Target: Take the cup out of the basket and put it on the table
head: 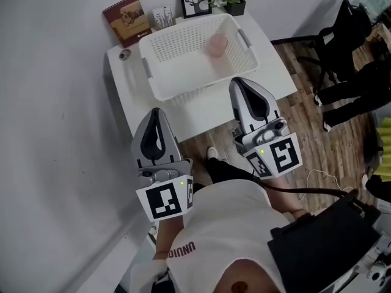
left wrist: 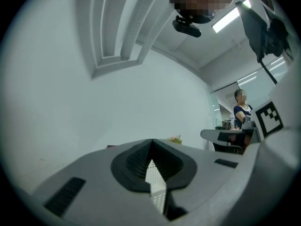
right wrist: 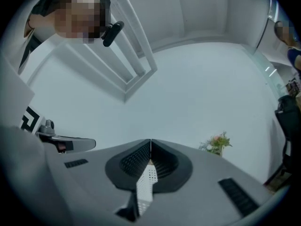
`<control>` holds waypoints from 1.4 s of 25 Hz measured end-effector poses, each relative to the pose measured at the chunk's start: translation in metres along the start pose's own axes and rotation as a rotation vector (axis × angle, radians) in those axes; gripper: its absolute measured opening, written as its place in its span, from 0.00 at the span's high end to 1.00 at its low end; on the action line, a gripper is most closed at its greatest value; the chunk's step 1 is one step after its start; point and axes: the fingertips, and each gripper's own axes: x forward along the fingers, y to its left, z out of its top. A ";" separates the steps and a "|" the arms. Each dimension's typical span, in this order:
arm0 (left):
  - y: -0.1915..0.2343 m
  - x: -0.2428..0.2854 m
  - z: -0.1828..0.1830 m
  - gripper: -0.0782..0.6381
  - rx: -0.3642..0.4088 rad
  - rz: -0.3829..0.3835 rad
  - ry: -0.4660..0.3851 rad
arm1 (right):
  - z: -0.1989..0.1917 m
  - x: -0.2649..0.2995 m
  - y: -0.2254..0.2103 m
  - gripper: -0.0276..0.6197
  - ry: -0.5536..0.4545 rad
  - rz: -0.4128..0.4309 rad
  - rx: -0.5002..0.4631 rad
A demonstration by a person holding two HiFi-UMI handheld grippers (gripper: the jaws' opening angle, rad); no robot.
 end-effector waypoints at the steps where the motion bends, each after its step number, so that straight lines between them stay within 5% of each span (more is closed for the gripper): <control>1: -0.004 0.009 0.000 0.88 -0.002 0.001 -0.003 | 0.000 0.005 -0.008 0.93 0.002 0.004 -0.003; 10: -0.021 0.063 -0.008 0.88 -0.019 -0.001 -0.001 | -0.008 0.040 -0.062 0.93 0.034 -0.004 0.007; 21: 0.019 0.128 0.004 0.88 -0.043 -0.036 -0.022 | -0.043 0.117 -0.092 0.92 0.159 -0.071 0.126; 28: 0.068 0.166 0.007 0.88 -0.052 -0.061 -0.031 | -0.087 0.172 -0.124 0.69 0.279 -0.212 0.210; 35: 0.114 0.180 -0.008 0.88 -0.090 -0.048 0.018 | -0.138 0.205 -0.144 0.64 0.428 -0.280 0.176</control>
